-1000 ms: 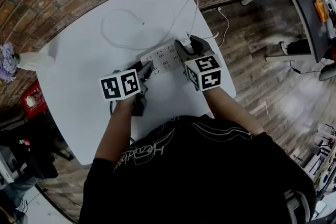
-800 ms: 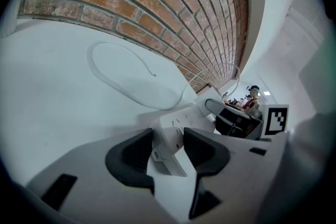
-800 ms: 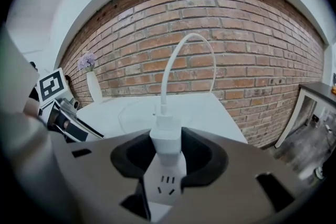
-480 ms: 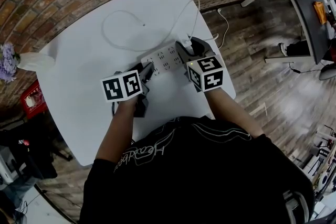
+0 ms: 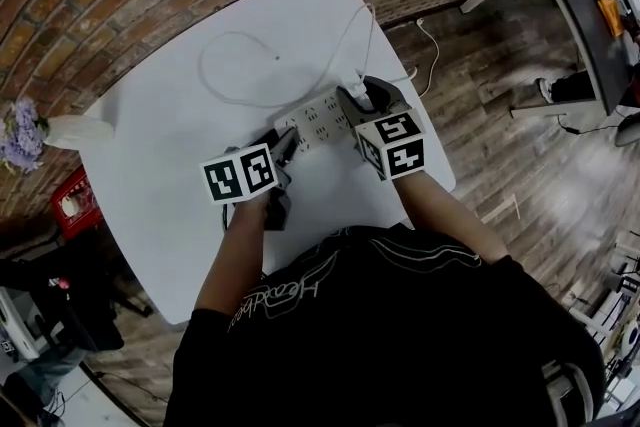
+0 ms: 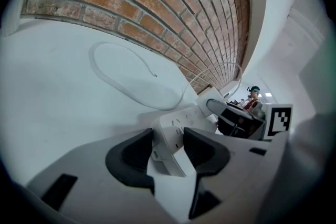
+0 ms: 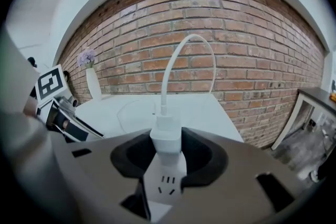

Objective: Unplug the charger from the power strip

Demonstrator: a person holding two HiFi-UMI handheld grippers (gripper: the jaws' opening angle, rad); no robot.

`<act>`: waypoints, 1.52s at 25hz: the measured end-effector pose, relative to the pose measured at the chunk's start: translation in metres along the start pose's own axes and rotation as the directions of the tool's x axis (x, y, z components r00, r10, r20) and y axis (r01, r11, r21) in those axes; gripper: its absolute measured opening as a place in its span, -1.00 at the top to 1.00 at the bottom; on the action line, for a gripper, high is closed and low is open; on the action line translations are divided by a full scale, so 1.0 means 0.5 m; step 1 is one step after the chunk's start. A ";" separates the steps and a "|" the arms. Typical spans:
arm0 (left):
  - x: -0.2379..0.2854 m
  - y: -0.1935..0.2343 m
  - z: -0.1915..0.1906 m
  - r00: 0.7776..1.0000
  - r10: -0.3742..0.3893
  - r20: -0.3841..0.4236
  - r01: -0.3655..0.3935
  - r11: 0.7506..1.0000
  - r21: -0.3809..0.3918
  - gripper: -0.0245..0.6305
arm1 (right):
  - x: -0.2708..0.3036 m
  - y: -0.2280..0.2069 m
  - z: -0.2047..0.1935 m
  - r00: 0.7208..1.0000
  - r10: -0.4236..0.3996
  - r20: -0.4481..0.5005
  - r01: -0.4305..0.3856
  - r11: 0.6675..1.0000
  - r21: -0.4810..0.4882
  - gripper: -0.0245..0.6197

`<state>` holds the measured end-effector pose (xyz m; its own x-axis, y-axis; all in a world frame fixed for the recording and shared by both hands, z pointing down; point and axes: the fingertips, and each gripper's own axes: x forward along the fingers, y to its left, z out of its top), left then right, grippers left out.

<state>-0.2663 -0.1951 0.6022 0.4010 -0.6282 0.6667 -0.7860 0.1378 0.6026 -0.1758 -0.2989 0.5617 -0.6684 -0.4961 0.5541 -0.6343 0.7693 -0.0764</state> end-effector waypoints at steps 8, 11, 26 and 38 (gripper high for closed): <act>-0.002 0.000 0.000 1.000 0.002 0.004 -0.002 1.000 -0.009 0.36 | -0.002 -0.002 0.000 1.000 0.005 0.002 -0.005 0.999 0.042 0.55; 0.000 -0.003 0.001 1.000 0.005 0.005 -0.005 1.000 -0.007 0.36 | -0.006 0.004 0.006 1.000 -0.017 0.004 0.017 1.000 -0.024 0.55; 0.002 -0.006 0.001 1.000 0.003 0.006 -0.003 1.000 -0.011 0.36 | -0.008 0.004 0.011 1.000 -0.014 -0.003 0.013 1.000 -0.028 0.55; 0.002 -0.006 -0.001 1.000 -0.006 0.001 0.006 1.000 -0.024 0.37 | -0.013 -0.001 0.014 1.000 0.007 -0.010 -0.007 1.000 0.012 0.55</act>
<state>-0.2634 -0.1957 0.6011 0.4051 -0.6298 0.6628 -0.7721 0.1525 0.6169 -0.1736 -0.2986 0.5523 -0.6692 -0.4864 0.5617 -0.6342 0.7678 -0.0907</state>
